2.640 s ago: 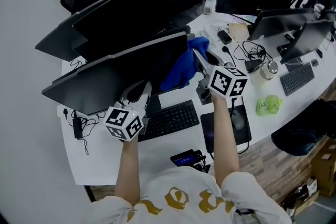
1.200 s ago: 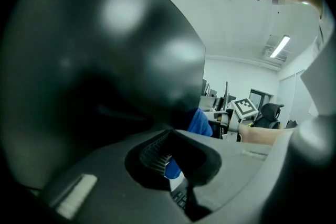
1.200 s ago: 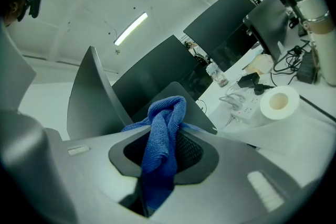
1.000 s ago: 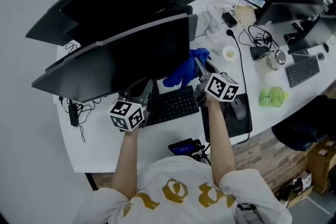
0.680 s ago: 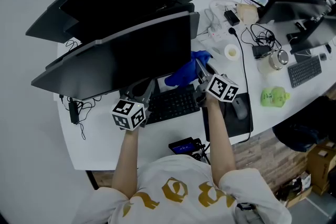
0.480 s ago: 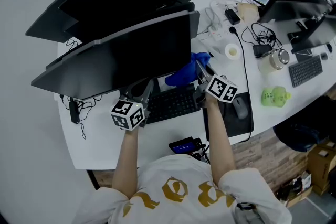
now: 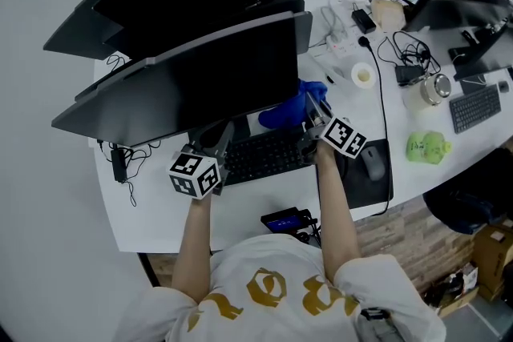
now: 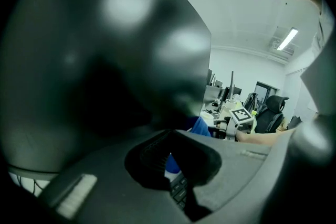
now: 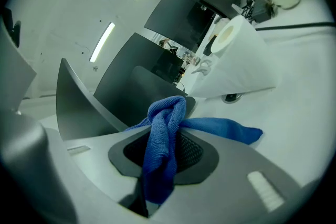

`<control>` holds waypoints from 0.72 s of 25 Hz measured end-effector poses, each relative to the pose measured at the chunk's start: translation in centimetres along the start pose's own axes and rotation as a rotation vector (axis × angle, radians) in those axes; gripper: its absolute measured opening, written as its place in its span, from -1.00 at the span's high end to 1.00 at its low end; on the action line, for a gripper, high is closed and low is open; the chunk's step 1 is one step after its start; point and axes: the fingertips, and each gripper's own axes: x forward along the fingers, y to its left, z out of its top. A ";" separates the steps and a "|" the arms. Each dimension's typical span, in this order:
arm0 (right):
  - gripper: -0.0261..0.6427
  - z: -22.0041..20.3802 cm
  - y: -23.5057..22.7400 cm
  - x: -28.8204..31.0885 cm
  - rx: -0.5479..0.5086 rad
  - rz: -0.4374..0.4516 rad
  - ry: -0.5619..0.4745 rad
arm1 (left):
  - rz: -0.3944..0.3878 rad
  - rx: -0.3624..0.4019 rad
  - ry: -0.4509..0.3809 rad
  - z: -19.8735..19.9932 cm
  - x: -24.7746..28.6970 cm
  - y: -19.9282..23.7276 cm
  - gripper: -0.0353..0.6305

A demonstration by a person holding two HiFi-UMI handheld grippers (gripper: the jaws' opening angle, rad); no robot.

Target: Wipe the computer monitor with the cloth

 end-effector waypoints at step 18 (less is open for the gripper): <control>0.56 -2.7 -1.1 0.4 0.219 0.039 -0.005 | 0.045 -0.057 0.020 -2.1 -2.0 2.1 0.89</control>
